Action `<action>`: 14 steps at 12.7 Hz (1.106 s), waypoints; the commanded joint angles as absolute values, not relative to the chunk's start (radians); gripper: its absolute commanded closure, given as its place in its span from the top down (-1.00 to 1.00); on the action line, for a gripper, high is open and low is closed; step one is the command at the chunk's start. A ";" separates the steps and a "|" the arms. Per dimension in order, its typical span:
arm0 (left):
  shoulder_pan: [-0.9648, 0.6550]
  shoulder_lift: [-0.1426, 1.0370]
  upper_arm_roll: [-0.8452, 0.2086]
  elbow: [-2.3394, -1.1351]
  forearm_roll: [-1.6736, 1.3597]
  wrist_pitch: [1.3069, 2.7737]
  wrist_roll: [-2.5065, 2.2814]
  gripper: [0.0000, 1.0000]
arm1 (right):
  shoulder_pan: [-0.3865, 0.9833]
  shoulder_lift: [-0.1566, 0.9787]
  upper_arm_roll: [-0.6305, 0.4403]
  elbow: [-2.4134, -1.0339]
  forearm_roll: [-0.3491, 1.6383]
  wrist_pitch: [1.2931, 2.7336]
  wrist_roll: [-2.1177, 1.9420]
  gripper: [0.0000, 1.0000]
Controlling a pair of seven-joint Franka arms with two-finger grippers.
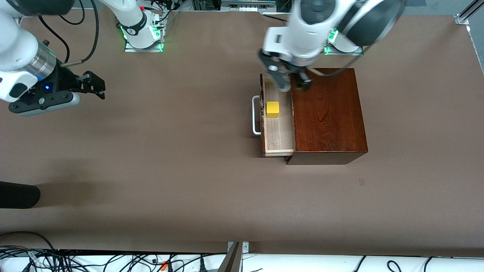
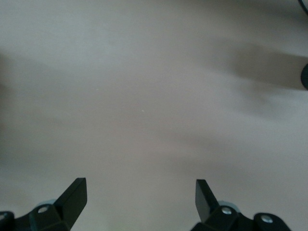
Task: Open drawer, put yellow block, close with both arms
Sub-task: 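Lower the left gripper to the drawer handle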
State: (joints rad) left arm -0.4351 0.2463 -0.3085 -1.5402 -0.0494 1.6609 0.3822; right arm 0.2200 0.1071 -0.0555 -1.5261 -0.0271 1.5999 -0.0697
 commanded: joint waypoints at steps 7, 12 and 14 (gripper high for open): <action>-0.568 0.531 -0.296 -1.509 0.165 1.948 0.703 1.00 | 0.225 0.064 -0.103 -1.574 -0.008 1.646 -0.020 1.00; -0.566 0.584 -0.296 -1.511 0.227 1.948 0.713 1.00 | 0.229 0.061 -0.098 -1.574 0.035 1.631 -0.020 1.00; -0.558 0.591 -0.293 -1.513 0.229 1.941 0.722 1.00 | 0.229 0.060 -0.098 -1.575 0.041 1.612 -0.017 1.00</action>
State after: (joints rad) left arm -0.5550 0.5785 -0.3022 -1.5387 0.2027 1.9576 0.6937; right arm 0.2248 0.0780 -0.0956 -1.5702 0.0186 1.6315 -0.0349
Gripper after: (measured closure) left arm 0.000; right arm 0.000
